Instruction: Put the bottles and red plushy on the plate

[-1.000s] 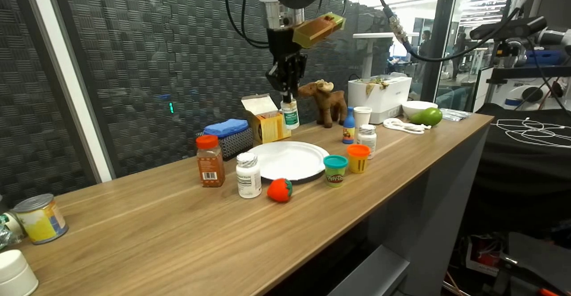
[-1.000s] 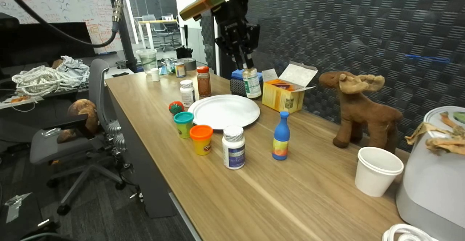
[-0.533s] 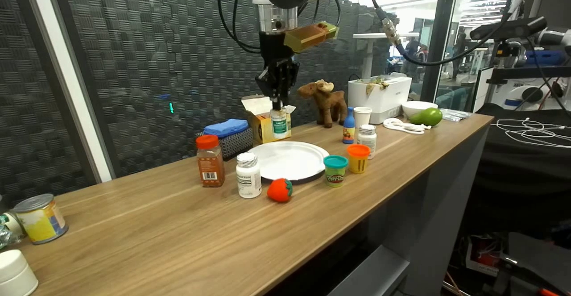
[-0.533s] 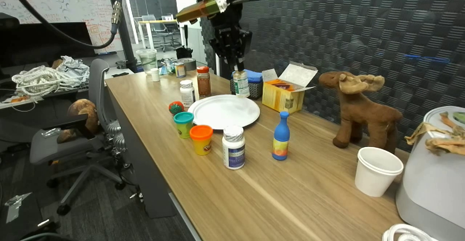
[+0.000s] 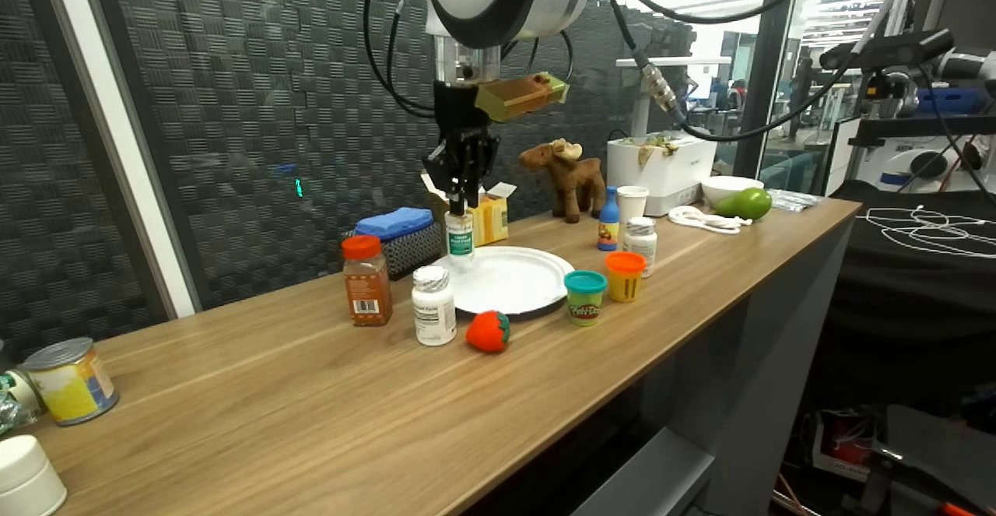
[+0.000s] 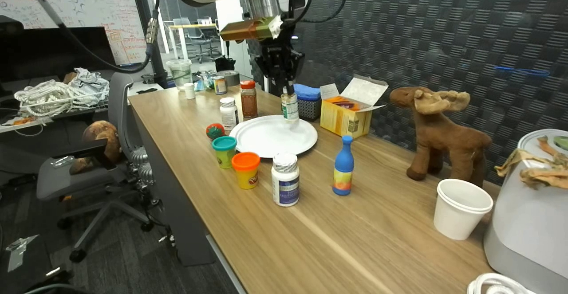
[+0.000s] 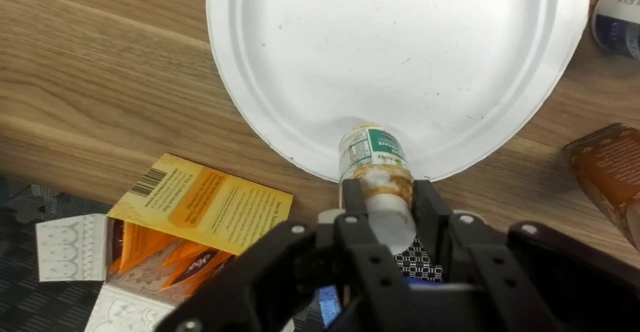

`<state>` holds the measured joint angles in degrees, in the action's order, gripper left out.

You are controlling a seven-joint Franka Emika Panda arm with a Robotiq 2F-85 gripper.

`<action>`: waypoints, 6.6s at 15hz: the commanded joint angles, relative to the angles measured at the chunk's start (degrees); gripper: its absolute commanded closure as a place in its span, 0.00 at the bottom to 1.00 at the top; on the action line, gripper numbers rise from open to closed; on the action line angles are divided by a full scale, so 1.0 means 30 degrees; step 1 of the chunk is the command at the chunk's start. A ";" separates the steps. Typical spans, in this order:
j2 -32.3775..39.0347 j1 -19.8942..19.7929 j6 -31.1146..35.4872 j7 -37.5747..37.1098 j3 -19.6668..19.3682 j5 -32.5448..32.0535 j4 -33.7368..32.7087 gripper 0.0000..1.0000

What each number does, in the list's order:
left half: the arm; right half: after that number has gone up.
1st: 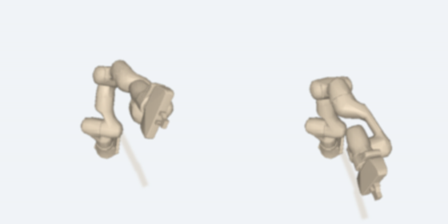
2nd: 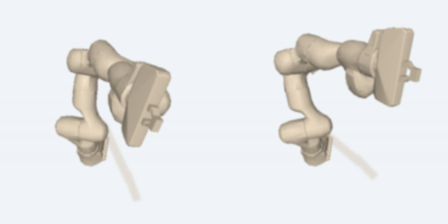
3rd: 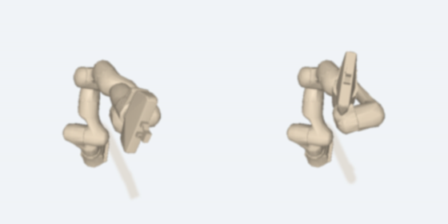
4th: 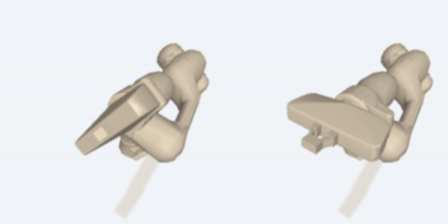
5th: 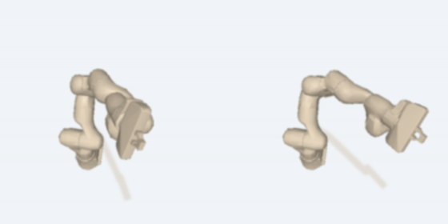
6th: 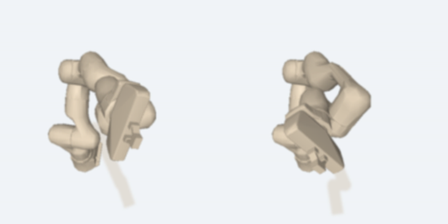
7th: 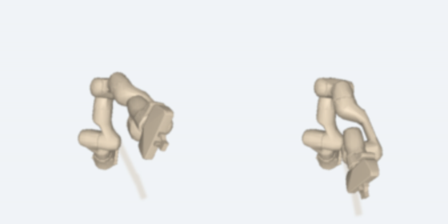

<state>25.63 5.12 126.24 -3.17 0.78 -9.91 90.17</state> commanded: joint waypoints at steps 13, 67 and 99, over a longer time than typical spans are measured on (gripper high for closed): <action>0.0033 0.0500 0.0503 -0.0022 -0.0103 -0.0522 -0.0273 0.91; -0.3506 -0.3502 0.0920 -0.2729 -0.3173 -0.0785 0.5312 0.62; -0.1021 -0.1116 -0.0530 0.0222 -0.0229 0.0532 0.0694 0.91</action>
<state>20.17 2.32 124.20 -5.04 -0.24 -10.06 95.97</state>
